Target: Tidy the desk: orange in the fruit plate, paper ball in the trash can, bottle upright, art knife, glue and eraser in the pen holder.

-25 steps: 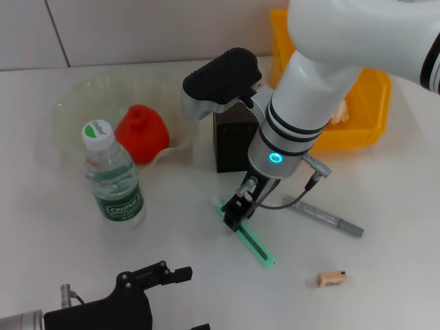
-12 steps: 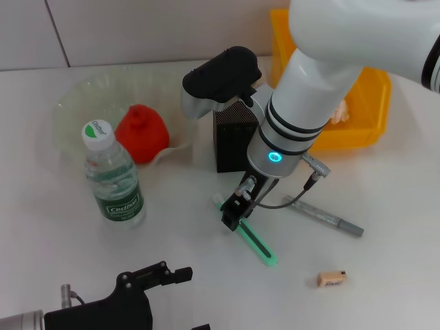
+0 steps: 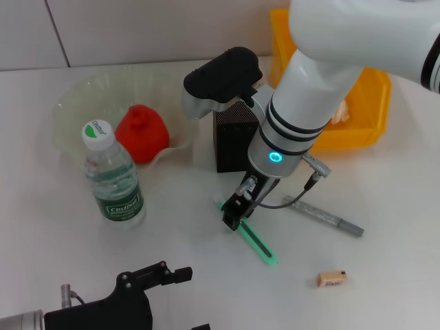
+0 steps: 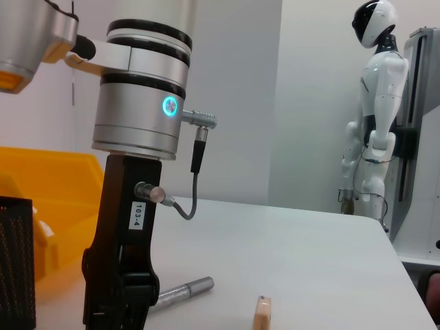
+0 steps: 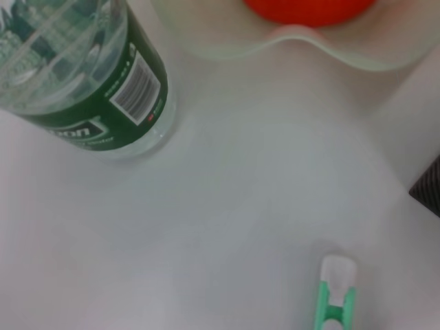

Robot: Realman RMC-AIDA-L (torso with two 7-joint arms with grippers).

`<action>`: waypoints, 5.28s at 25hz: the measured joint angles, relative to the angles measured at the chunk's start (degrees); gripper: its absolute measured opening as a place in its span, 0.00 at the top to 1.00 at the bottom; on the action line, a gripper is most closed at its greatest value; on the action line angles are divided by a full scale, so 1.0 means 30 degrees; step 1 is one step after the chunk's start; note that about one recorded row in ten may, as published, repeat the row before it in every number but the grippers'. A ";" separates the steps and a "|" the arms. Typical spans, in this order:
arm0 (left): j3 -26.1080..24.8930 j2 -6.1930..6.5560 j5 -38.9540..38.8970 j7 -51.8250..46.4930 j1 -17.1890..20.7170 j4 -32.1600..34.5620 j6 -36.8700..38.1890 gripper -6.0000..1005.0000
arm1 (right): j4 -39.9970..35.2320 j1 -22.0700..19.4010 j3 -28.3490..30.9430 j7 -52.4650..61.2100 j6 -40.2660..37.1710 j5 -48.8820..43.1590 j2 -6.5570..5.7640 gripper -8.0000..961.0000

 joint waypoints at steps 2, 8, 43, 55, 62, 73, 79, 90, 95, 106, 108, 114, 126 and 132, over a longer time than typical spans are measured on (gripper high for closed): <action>-0.0001 0.0000 0.0000 0.0000 0.0000 0.0000 -0.0001 0.22 | 0.0064 0.0010 -0.0015 0.0000 0.0036 0.0000 0.0000 0.69; -0.0002 0.0000 -0.0001 0.0000 0.0000 0.0000 0.0000 0.22 | 0.0123 -0.0002 -0.0028 0.0001 0.0044 -0.0001 0.0000 0.71; 0.0028 0.0000 -0.0001 0.0000 -0.0056 -0.0001 -0.0013 0.22 | -0.3289 -0.1989 0.0343 -0.0034 -0.0747 -0.0174 -0.0169 0.82; 0.0028 0.0000 0.0001 -0.0023 -0.0034 0.0000 0.0073 0.22 | -1.2223 -0.5749 0.5172 -0.1180 -0.3882 -0.1640 -0.0244 0.82; 0.0025 -0.0001 0.0000 -0.0078 -0.0142 0.0000 0.0053 0.22 | -1.7989 -0.8194 0.7250 -0.2801 -0.3211 -0.1579 -0.0187 0.82; -0.0143 -0.0001 -0.0136 -0.0234 -0.0262 0.0000 0.0079 0.22 | -1.7869 -1.2335 0.5949 -0.8875 0.4503 0.2424 -0.0118 0.82; -0.0149 -0.0001 -0.0145 -0.0257 -0.0297 0.0000 0.0086 0.22 | -1.4723 -1.3460 0.5513 -1.4825 0.7628 0.7861 -0.0142 0.81; -0.0125 -0.0001 -0.0132 -0.0500 -0.0702 -0.0451 -0.0008 0.22 | -1.1067 -1.3649 0.5228 -2.1895 0.9622 1.3010 -0.0141 0.80; -0.0150 0.0013 -0.0141 -0.0509 -0.0860 -0.0509 0.0027 0.22 | -0.9325 -1.3386 0.5224 -2.5615 0.9966 1.5899 -0.0155 0.80; -0.0240 0.0075 -0.0062 -0.1791 -0.1222 -0.0501 0.0082 0.22 | -0.4972 -1.2576 0.5263 -3.2917 0.9817 2.2277 -0.0155 0.79; -0.0238 0.0071 -0.0052 -0.1909 -0.1267 -0.0498 0.0055 0.22 | -0.4589 -1.2448 0.5272 -3.3233 0.9801 2.2579 -0.0161 0.78; -0.0235 0.0045 -0.0039 -0.1951 -0.1270 -0.0498 -0.0046 0.22 | -0.2508 -1.1379 0.5384 -3.3956 0.9756 2.2798 -0.0167 0.78; -0.0234 0.0028 -0.0085 -0.1960 -0.1244 -0.0497 -0.0052 0.22 | -0.3896 -1.2656 0.5614 -3.3659 0.8001 2.2830 -0.0202 0.73; -0.0235 0.0028 -0.0110 -0.1899 -0.1252 -0.0496 0.0036 0.22 | -0.5705 -1.3228 0.5799 -3.0534 0.7031 2.1491 -0.0374 0.50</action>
